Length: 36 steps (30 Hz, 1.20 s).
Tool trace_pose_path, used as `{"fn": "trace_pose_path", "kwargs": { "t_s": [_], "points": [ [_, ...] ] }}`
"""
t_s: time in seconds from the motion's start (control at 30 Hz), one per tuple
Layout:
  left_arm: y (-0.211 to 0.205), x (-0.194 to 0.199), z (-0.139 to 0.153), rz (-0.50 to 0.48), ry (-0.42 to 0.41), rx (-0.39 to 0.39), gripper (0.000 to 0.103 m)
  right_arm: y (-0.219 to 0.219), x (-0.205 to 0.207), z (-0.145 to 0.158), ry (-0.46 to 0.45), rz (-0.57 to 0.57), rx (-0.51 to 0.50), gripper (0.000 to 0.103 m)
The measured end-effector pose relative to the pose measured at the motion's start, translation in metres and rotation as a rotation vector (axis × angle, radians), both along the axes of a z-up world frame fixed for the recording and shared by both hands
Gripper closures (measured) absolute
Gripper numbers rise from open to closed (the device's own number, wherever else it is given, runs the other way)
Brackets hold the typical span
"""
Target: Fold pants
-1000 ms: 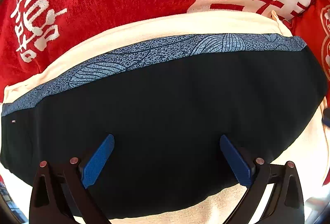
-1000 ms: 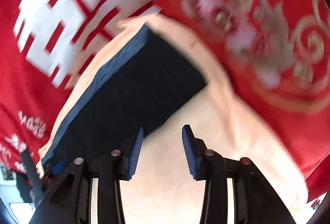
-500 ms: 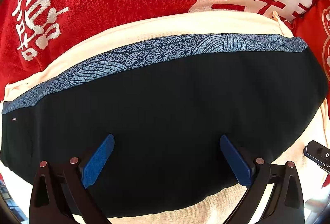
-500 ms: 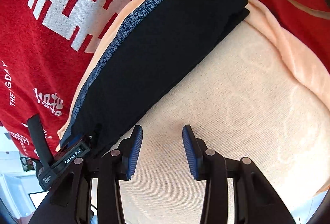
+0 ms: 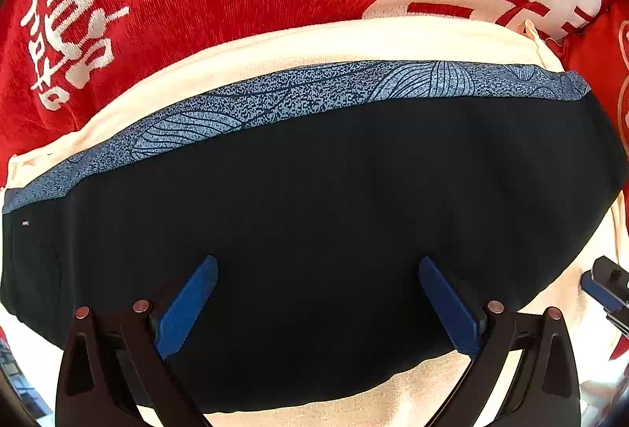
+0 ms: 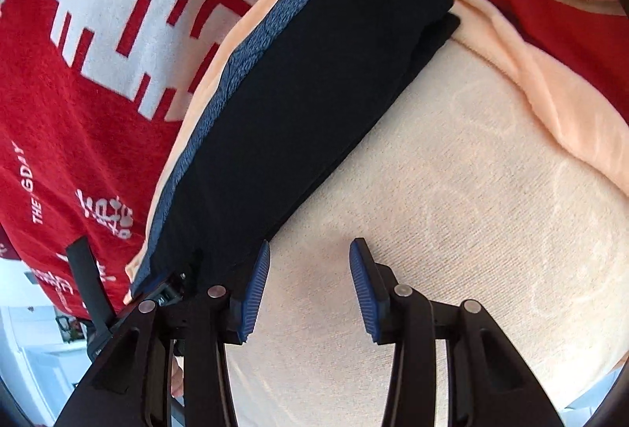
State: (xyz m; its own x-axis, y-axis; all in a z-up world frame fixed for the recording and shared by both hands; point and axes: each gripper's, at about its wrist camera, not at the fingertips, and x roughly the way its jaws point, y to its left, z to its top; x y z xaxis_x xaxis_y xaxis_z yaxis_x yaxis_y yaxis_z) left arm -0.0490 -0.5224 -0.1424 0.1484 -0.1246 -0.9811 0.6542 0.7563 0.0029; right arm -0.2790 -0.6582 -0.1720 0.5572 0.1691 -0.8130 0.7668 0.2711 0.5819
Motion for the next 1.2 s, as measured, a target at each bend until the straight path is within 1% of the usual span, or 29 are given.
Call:
{"fn": "trace_pose_path", "kwargs": {
  "t_s": [0.17,0.3,0.43,0.53,0.57,0.63,0.7,0.73,0.77,0.8,0.87,0.9,0.93,0.97,1.0,1.03,1.2],
  "points": [
    [-0.002,0.006,0.004,0.008,0.022,0.011,0.0,-0.008,-0.007,0.0,-0.016,-0.052,0.007,0.057],
    [-0.008,0.004,0.011,0.006,0.023,-0.012,0.0,-0.015,-0.008,-0.002,-0.037,-0.076,0.008,0.057],
    [-0.025,-0.001,0.017,-0.011,0.022,-0.047,0.0,-0.031,-0.013,-0.007,-0.079,-0.167,0.027,0.057],
    [-0.041,-0.003,0.012,-0.021,0.027,-0.037,0.0,-0.046,-0.015,-0.006,-0.071,-0.229,0.005,0.058],
    [-0.045,-0.005,0.008,-0.026,0.027,-0.025,0.0,-0.052,-0.016,-0.004,-0.061,-0.248,-0.01,0.06],
    [-0.05,-0.008,0.005,-0.021,0.023,-0.019,0.0,-0.063,-0.013,0.004,-0.049,-0.266,-0.048,0.089],
    [-0.051,-0.008,0.006,-0.011,0.022,-0.028,0.0,-0.071,-0.008,0.014,-0.042,-0.242,-0.099,0.091],
    [-0.051,-0.008,0.005,-0.011,0.022,-0.026,0.0,-0.073,-0.007,0.016,-0.035,-0.227,-0.116,0.091],
    [-0.051,-0.009,0.004,-0.011,0.022,-0.027,0.0,-0.074,-0.006,0.015,-0.01,-0.209,-0.126,0.091],
    [-0.051,-0.009,0.003,-0.013,0.022,-0.028,0.0,-0.075,-0.007,0.011,0.022,-0.198,-0.125,0.091],
    [-0.053,-0.01,0.0,-0.023,0.02,-0.026,0.0,-0.075,-0.018,0.0,0.047,-0.215,-0.095,0.091],
    [-0.054,-0.01,0.001,-0.027,0.017,-0.025,0.0,-0.075,-0.023,-0.003,0.03,-0.232,-0.081,0.088],
    [-0.055,-0.011,0.0,-0.03,0.015,-0.026,0.0,-0.073,-0.028,-0.003,0.008,-0.246,-0.074,0.08],
    [-0.056,-0.011,-0.001,-0.032,0.013,-0.028,0.0,-0.071,-0.032,-0.002,-0.004,-0.245,-0.071,0.075],
    [-0.055,-0.012,-0.001,-0.032,0.011,-0.031,0.0,-0.068,-0.033,-0.002,-0.018,-0.236,-0.061,0.065],
    [-0.056,-0.014,-0.001,-0.032,0.008,-0.034,0.0,-0.065,-0.036,-0.002,-0.045,-0.228,-0.043,0.061],
    [-0.053,-0.02,-0.003,-0.031,0.005,-0.034,0.0,-0.049,-0.04,-0.013,-0.12,-0.22,0.04,0.061]
  ]
}}
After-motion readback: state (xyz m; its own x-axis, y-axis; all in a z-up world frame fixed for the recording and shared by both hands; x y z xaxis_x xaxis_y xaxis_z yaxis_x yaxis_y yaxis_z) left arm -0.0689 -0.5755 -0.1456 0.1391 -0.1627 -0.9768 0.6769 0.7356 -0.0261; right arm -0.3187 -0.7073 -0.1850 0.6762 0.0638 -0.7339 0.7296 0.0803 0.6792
